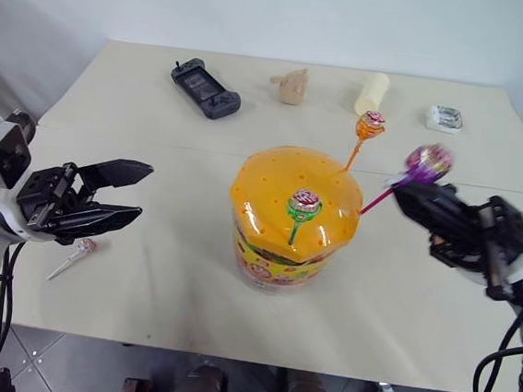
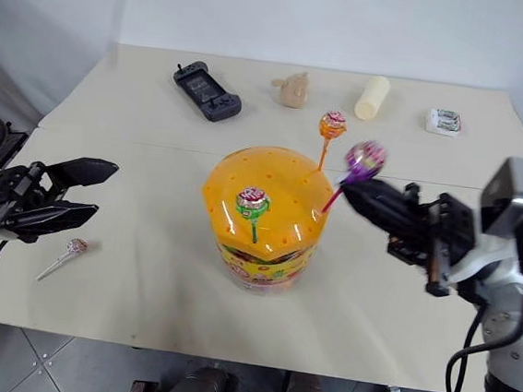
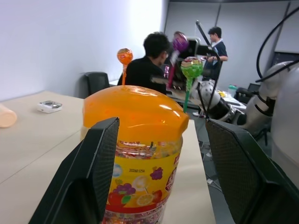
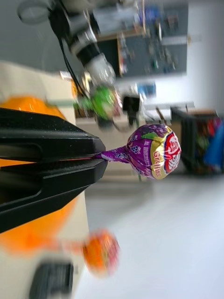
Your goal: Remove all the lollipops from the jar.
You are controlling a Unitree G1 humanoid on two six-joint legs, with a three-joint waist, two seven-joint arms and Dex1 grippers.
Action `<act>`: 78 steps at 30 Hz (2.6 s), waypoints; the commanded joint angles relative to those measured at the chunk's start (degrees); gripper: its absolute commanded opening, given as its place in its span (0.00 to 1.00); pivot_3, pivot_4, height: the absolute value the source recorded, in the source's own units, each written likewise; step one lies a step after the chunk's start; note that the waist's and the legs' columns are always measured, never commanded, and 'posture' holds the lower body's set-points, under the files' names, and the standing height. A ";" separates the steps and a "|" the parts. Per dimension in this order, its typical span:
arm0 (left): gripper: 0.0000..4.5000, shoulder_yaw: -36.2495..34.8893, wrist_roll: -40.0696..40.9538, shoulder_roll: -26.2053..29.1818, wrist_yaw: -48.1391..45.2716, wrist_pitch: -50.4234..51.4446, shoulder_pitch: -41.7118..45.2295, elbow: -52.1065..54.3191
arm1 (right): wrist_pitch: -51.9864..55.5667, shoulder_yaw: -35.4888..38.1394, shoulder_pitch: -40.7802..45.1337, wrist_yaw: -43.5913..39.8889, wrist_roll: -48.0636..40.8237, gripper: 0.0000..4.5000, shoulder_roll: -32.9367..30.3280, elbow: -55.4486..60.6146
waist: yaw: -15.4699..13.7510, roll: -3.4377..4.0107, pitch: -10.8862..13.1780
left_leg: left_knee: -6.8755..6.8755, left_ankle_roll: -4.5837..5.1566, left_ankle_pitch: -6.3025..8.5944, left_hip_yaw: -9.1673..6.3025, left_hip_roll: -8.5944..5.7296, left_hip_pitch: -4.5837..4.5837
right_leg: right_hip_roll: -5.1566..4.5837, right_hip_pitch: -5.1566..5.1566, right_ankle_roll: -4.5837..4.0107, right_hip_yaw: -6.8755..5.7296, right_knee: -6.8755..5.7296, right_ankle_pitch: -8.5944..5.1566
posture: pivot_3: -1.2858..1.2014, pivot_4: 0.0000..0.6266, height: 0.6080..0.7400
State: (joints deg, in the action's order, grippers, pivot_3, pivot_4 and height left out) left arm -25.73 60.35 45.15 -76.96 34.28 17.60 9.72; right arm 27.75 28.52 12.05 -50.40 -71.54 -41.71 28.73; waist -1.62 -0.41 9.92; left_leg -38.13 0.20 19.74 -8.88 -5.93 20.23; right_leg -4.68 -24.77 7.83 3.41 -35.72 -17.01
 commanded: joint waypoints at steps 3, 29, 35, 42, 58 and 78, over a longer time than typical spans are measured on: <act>0.70 3.53 -4.94 1.65 -4.97 -4.51 1.81 -0.21 | -0.07 13.62 -12.50 -2.97 11.25 0.01 -8.87 -6.71 | -0.15 0.00 0.00 | 0.02 0.07 0.04 0.00 -0.06 0.02 | 0.01 0.00 0.00 -0.01 0.05 0.00 | 0.52 0.24 1.00; 0.70 1.22 -0.76 -1.89 1.69 -4.32 -2.02 4.19 | -4.27 5.97 -11.28 -14.96 28.80 0.73 -14.76 -22.84 | 0.97 0.08 0.03 | -0.01 -0.01 0.01 0.59 0.18 0.00 | 0.10 -0.32 -0.03 0.25 -0.22 0.06 | 0.52 0.24 1.00; 0.70 -2.54 0.93 -4.46 8.09 -4.54 -2.38 2.31 | 6.28 -3.48 6.67 -4.54 16.69 0.73 -9.22 -12.13 | 1.23 0.07 0.04 | -0.03 -0.17 0.08 0.56 0.46 0.00 | 0.29 -0.33 -0.20 0.15 -0.19 0.10 | 0.52 0.24 1.00; 0.70 -2.80 0.06 -4.41 8.34 -5.01 -3.63 2.50 | 14.56 -13.39 21.49 6.09 13.07 0.73 -2.73 -8.08 | 0.84 0.06 0.04 | -0.04 -0.20 0.09 0.52 0.45 0.28 | 0.26 -0.67 -0.24 0.05 -0.18 0.09 | 0.52 0.24 1.00; 0.70 -1.13 -0.52 -4.57 8.22 -6.02 -1.34 2.89 | 12.67 -9.41 27.64 7.32 8.33 0.01 4.13 -11.07 | 0.45 0.06 0.04 | -0.11 -0.17 0.11 0.58 0.46 0.31 | 0.26 -0.70 -0.26 -0.02 -0.21 0.10 | 0.52 0.24 1.00; 0.70 11.86 -11.54 -2.54 -5.93 -14.61 -0.22 3.47 | -5.86 -4.93 -16.73 -0.84 52.89 0.01 -24.09 -35.81 | 2.01 0.08 0.04 | -0.06 0.10 0.28 1.87 0.69 -0.08 | 0.22 -0.71 -0.26 0.15 -0.24 0.42 | 0.52 0.24 1.00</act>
State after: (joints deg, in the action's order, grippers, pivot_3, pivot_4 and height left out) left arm -13.10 48.37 42.52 -82.55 20.47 17.07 11.46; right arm 27.40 23.90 -4.39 -51.18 -21.06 -66.70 -6.36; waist 0.39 -0.33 9.95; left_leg -38.20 0.28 20.01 -7.00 -5.20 20.11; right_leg -4.43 -25.45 7.54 3.56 -35.96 -16.57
